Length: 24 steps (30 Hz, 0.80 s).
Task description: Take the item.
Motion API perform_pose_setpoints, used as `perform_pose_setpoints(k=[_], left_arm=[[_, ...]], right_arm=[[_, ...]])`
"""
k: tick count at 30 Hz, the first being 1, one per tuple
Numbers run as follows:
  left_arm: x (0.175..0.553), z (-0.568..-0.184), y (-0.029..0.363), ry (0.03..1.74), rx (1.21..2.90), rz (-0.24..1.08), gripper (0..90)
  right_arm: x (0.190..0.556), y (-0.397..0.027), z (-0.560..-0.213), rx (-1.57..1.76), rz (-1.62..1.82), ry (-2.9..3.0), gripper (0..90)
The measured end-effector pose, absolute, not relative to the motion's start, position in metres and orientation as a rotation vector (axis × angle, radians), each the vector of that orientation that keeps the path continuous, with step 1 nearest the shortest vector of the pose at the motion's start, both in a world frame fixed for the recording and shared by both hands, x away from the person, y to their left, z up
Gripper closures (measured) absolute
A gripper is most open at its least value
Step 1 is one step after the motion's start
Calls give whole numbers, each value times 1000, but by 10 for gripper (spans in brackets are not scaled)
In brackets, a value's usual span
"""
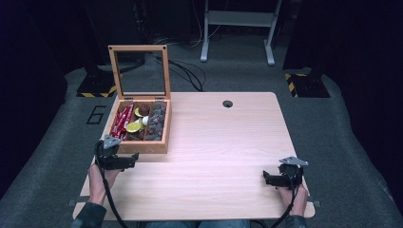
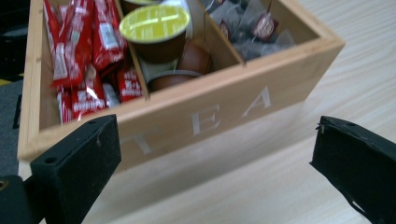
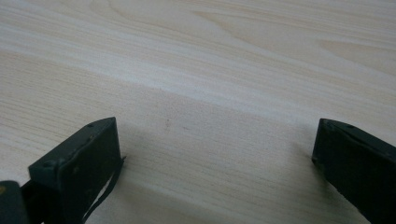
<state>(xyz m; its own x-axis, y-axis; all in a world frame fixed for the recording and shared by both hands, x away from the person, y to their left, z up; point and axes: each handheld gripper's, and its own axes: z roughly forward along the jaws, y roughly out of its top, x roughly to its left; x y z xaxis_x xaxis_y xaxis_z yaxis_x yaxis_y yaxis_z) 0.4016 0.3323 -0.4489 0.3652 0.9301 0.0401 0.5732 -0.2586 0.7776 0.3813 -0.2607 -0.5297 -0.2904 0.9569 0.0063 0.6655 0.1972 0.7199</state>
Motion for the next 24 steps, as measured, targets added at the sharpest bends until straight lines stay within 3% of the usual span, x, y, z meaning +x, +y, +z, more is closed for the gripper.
perform_pose_setpoints(k=[24], left_arm=[[478,-418,335,1352,1977,595,0]], right_arm=[[381,-261,-530,1511,865,2036,3]])
